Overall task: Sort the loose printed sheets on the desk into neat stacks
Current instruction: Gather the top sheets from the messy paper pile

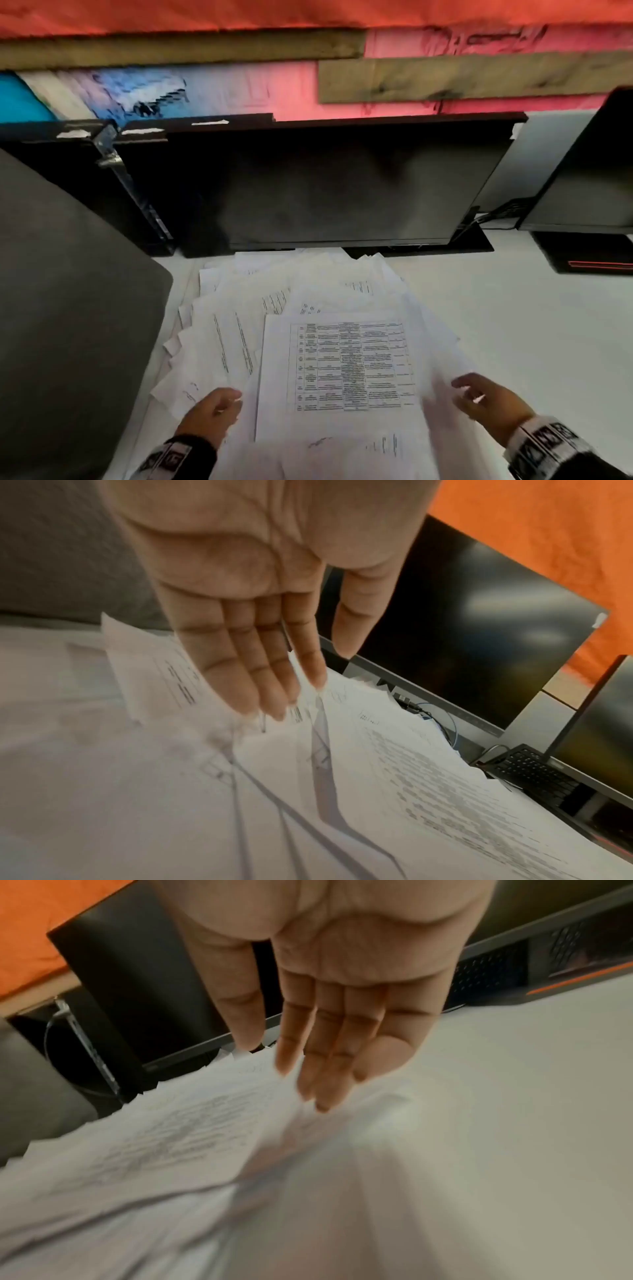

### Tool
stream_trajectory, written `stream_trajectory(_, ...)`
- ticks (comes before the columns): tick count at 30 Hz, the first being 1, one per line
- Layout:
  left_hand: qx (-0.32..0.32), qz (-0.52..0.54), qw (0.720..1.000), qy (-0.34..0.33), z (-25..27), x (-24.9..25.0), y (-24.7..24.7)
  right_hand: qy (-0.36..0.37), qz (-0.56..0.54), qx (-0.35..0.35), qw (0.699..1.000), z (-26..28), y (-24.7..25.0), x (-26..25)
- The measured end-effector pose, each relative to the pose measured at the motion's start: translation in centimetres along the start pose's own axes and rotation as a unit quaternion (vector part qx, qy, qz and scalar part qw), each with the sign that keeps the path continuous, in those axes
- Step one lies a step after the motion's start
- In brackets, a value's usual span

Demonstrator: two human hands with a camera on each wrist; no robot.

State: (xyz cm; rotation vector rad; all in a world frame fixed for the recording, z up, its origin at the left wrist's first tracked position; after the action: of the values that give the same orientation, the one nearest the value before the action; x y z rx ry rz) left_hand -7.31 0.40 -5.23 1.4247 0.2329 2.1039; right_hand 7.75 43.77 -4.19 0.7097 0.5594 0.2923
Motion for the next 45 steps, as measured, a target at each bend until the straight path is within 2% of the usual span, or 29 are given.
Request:
stream_trajectory(2,-0.019,0.032,0.999,0.030,-0.5,-0.6,-1.4,-0.040,-0.058,0.025,0.997,-1.1,-0.2,-0.8)
stream_trajectory(5,-0.054,0.032,0.997,0.049,-0.8,-1.1,-3.7,-0.081,-0.082,-0.005,0.993,-2.1,-2.2,-1.9)
stream_trajectory(7,-0.068,0.023,0.996,0.055,-0.5,-1.0,-4.4,-0.088,-0.058,-0.013,0.994,-2.5,-3.1,-2.0)
stream_trajectory(11,-0.064,0.015,0.997,0.039,-0.7,-1.0,-4.5,-0.062,0.062,-0.027,0.996,-2.7,-4.1,-3.0)
stream_trajectory(16,-0.044,0.054,0.997,0.027,-1.6,-1.3,-2.8,-0.033,0.095,-0.074,0.992,-2.5,-4.8,-3.4)
stream_trajectory(18,-0.040,0.099,0.993,0.049,-2.2,-2.0,-2.9,-0.038,0.117,-0.078,0.989,-3.0,-4.4,-3.1)
stream_trajectory(20,-0.042,0.134,0.988,0.067,-2.7,-2.3,-3.4,-0.063,0.105,-0.044,0.991,-3.8,-3.2,-2.7)
stream_trajectory(24,-0.064,0.148,0.984,0.075,-3.4,-2.2,-4.8,-0.101,-0.014,0.072,0.992,-4.1,-0.3,-2.8)
stream_trajectory(27,-0.076,0.128,0.987,0.066,-3.5,-2.0,-5.4,-0.119,-0.007,0.074,0.990,-4.2,-0.7,-2.9)
stream_trajectory(31,-0.033,0.077,0.996,0.032,-3.9,-2.1,-4.0,-0.141,-0.015,0.067,0.988,-4.8,-1.9,-2.2)
stream_trajectory(39,-0.012,0.007,1.000,0.017,-3.8,-1.3,-2.7,-0.072,-0.009,0.012,0.997,-3.8,-3.0,-3.5)
stream_trajectory(41,-0.012,-0.021,1.000,0.007,-3.6,-0.9,-2.7,-0.066,0.006,0.019,0.998,-3.8,-2.3,-3.5)
stream_trajectory(43,-0.010,-0.032,0.999,-0.010,-3.3,-0.1,-2.8,-0.068,-0.045,0.033,0.996,-3.7,-1.0,-3.4)
stream_trajectory(45,-0.010,-0.042,0.999,-0.029,-2.8,1.2,-2.8,-0.032,-0.077,0.052,0.995,-3.5,0.6,-4.0)
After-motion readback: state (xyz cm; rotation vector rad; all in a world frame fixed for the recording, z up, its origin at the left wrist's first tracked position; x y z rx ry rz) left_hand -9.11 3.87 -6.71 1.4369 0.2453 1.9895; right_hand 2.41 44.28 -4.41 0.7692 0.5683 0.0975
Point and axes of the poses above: each hand's wrist, its own z-axis away from the middle knuckle, its own y-axis out of the back of the hand, x = y × z, the point moved 9 cm from there along -z, towards the middle knuckle, and after that the axes turned 13 degrees about -y, right-handed, at the moved point
